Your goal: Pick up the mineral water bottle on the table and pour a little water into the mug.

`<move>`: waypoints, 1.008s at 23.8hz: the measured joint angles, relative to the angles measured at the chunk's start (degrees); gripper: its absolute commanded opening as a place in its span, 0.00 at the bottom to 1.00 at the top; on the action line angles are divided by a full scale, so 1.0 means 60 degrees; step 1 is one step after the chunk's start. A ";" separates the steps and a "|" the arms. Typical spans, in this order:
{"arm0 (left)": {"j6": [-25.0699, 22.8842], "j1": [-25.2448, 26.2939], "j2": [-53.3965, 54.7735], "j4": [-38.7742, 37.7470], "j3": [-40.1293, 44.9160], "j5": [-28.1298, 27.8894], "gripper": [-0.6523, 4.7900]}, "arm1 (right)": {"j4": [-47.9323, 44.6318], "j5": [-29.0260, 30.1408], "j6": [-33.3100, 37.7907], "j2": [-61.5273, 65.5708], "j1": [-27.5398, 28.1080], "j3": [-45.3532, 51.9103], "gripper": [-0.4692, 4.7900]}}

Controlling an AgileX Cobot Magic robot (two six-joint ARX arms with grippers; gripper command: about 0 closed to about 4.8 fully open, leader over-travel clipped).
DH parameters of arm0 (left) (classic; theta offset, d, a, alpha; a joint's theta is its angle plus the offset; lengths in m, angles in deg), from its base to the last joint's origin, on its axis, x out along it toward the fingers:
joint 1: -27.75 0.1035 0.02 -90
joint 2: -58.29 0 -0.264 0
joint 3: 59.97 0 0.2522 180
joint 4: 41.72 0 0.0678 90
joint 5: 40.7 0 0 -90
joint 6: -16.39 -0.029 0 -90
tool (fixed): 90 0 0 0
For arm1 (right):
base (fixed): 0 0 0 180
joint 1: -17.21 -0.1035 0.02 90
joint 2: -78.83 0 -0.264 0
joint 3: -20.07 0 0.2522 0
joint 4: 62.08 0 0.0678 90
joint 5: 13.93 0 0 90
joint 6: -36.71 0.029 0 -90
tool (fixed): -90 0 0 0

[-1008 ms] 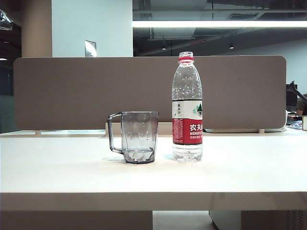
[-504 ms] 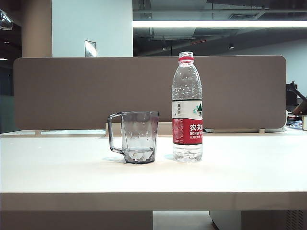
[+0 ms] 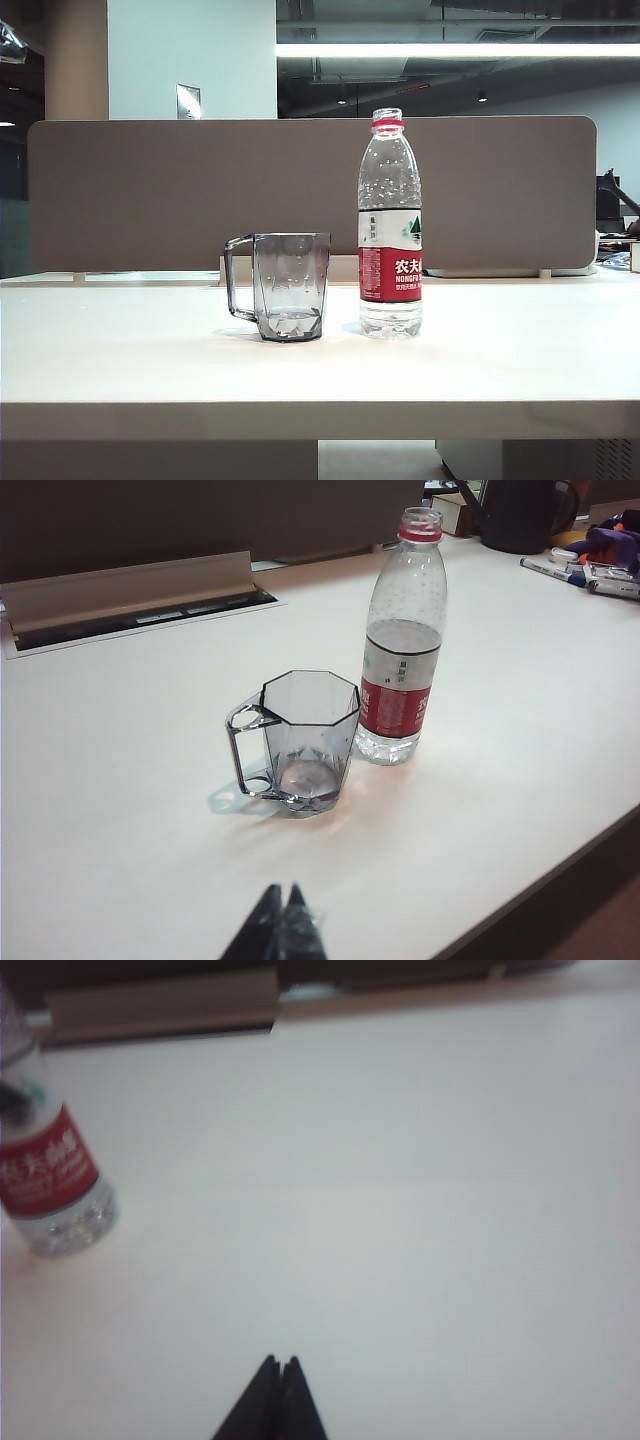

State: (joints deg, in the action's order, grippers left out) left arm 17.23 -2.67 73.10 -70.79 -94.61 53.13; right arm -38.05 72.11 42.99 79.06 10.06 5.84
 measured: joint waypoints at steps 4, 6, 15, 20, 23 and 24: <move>0.0004 0.0000 -0.0022 0.0015 0.0000 0.0004 0.11 | -0.0087 -0.0011 0.0011 -0.0025 0.0583 0.0000 0.08; 0.0004 0.0000 -0.0036 0.0004 0.0000 0.0004 0.11 | -0.0084 -0.0015 0.0011 -0.0025 0.0688 0.0000 0.08; 0.0004 0.0000 -0.0047 0.0004 0.0000 0.0004 0.11 | -0.0084 -0.0015 0.0011 -0.0025 0.0659 0.0000 0.08; -0.0182 0.0000 -0.0051 0.0004 0.0000 -0.0004 0.11 | -0.0084 -0.0015 0.0011 -0.0025 0.0659 0.0000 0.08; -0.0718 0.0098 -0.0750 -0.0018 0.0182 0.0000 0.11 | -0.0080 -0.0015 0.0011 -0.0025 0.0659 0.0000 0.08; -0.0834 0.0259 -0.0918 0.0018 0.0262 0.0029 0.11 | -0.0084 -0.0015 0.0011 -0.0025 0.0659 0.0000 0.08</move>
State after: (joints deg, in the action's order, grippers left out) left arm 12.23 -1.11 67.59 -70.68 -93.04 53.31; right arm -38.56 72.02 43.06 78.90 14.01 5.84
